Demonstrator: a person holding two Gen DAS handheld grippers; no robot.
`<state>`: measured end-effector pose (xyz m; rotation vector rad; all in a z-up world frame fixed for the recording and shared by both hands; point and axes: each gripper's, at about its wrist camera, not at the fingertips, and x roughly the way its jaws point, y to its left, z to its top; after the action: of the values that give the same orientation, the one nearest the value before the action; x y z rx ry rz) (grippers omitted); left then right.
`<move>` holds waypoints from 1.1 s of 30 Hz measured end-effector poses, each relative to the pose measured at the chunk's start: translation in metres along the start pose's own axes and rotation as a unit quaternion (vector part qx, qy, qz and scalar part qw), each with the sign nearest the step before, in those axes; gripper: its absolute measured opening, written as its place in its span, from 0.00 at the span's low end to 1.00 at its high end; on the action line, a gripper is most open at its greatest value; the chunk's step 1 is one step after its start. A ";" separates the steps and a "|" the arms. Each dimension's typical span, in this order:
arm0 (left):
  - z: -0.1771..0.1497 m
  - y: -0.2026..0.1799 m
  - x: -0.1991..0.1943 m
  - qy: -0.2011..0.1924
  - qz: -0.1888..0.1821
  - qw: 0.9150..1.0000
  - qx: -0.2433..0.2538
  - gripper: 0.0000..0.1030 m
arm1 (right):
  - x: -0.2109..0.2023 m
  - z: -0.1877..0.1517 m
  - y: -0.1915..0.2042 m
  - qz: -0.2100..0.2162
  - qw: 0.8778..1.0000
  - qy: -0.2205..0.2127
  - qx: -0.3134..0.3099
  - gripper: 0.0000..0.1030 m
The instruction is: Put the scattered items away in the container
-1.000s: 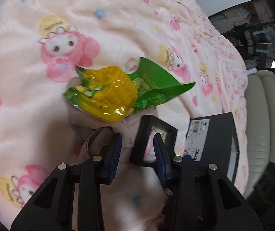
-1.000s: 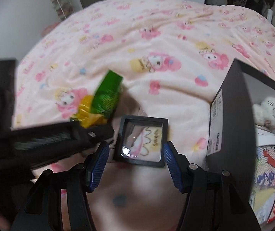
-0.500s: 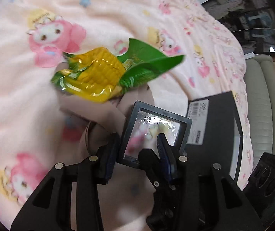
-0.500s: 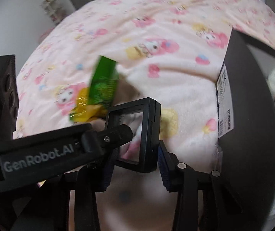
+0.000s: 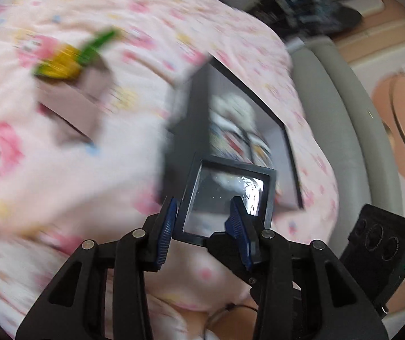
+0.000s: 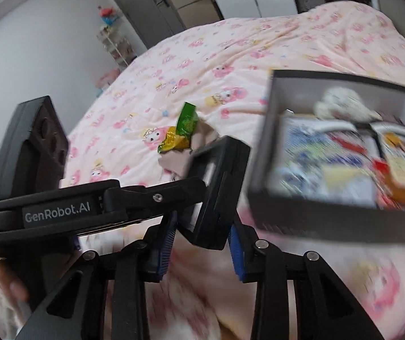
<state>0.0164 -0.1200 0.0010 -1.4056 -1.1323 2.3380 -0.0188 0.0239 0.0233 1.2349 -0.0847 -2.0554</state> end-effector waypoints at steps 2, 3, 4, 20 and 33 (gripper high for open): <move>-0.009 -0.020 0.019 0.017 -0.010 1.000 0.019 0.38 | -0.018 -0.013 -0.015 -0.013 1.000 -0.008 0.008 0.30; -0.013 -0.028 0.029 0.030 -0.012 0.999 0.025 0.37 | -0.027 -0.019 -0.025 -0.026 1.000 -0.012 0.013 0.30; -0.018 -0.037 0.041 0.045 -0.012 0.998 0.033 0.36 | -0.032 -0.023 -0.032 -0.029 0.999 -0.010 0.018 0.30; -0.028 -0.053 0.089 0.109 0.068 0.980 0.153 0.37 | -0.043 -0.054 -0.135 0.001 0.990 0.029 0.141 0.29; -0.028 -0.034 0.120 0.129 0.033 0.986 0.097 0.38 | -0.065 -0.046 -0.186 -0.040 0.978 -0.041 0.200 0.31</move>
<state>-0.0318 -0.0208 -0.0634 -1.6338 -0.7775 2.1590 -0.0663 0.2138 -0.0271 1.4082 -0.5163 -2.2299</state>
